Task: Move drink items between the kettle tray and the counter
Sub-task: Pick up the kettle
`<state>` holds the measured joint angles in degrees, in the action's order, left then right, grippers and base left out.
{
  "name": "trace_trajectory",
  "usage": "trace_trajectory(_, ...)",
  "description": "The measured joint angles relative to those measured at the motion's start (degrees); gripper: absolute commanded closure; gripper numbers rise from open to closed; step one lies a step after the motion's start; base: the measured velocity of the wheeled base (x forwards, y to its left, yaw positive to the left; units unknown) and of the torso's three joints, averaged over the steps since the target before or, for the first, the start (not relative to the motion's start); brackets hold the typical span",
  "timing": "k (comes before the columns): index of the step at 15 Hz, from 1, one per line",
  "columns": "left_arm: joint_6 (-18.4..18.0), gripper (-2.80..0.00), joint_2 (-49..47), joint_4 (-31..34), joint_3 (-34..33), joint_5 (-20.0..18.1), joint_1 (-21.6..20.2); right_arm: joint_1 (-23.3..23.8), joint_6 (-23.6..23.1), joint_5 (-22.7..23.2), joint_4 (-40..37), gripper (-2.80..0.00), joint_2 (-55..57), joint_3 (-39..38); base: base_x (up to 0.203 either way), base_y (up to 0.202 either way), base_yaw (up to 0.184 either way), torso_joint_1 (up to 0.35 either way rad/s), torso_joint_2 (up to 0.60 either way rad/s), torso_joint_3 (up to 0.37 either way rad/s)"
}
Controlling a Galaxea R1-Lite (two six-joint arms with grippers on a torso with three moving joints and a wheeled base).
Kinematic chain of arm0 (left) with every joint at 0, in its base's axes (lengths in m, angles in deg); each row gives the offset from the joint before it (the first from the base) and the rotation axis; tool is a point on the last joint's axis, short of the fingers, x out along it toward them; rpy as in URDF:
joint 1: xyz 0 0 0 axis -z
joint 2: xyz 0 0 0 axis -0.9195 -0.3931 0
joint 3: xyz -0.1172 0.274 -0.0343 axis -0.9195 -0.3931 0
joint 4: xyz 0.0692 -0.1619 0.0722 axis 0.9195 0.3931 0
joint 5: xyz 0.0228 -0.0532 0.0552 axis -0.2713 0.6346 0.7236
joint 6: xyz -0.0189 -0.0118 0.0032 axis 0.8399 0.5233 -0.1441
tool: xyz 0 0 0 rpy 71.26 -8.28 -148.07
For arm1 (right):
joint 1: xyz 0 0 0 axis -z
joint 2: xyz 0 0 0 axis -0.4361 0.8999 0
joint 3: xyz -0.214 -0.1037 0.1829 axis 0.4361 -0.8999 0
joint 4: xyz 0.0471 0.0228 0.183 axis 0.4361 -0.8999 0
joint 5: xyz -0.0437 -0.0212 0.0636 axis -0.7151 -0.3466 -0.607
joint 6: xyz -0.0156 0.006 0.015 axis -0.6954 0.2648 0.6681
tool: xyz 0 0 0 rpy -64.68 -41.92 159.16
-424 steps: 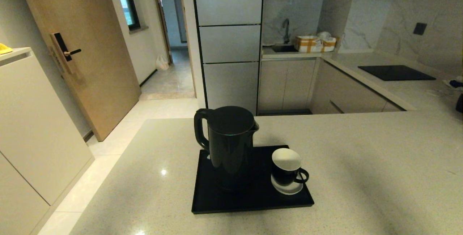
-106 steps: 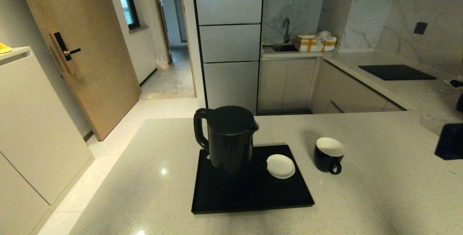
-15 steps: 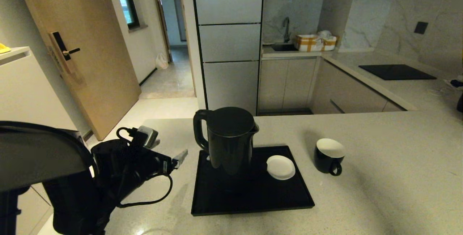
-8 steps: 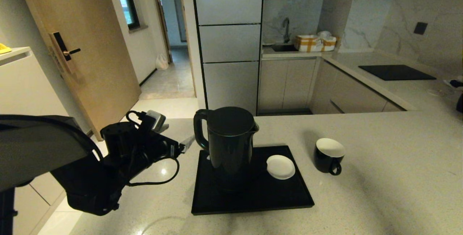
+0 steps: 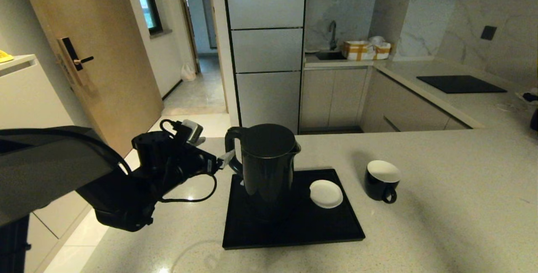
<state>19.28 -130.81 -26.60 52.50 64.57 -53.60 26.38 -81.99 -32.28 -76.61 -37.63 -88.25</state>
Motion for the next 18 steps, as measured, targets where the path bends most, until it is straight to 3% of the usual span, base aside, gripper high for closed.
trace_trajectory(7, -0.03, -2.8, -3.16, 0.26, 2.1, 0.09, 2.4, 0.02, 0.03, -0.02, 0.0, 0.0, 0.0, 0.0, 0.0, 0.0, 0.0, 0.0, 0.0, 0.0)
trace_trajectory(18, -1.35, -2.8, -8.09, 1.61, 9.06, -0.34, 1.96, 0.05, 0.01, 0.0, 0.02, 0.0, 0.0, 0.0, 0.0, 0.0, 0.0, 0.0, 0.0, 0.0)
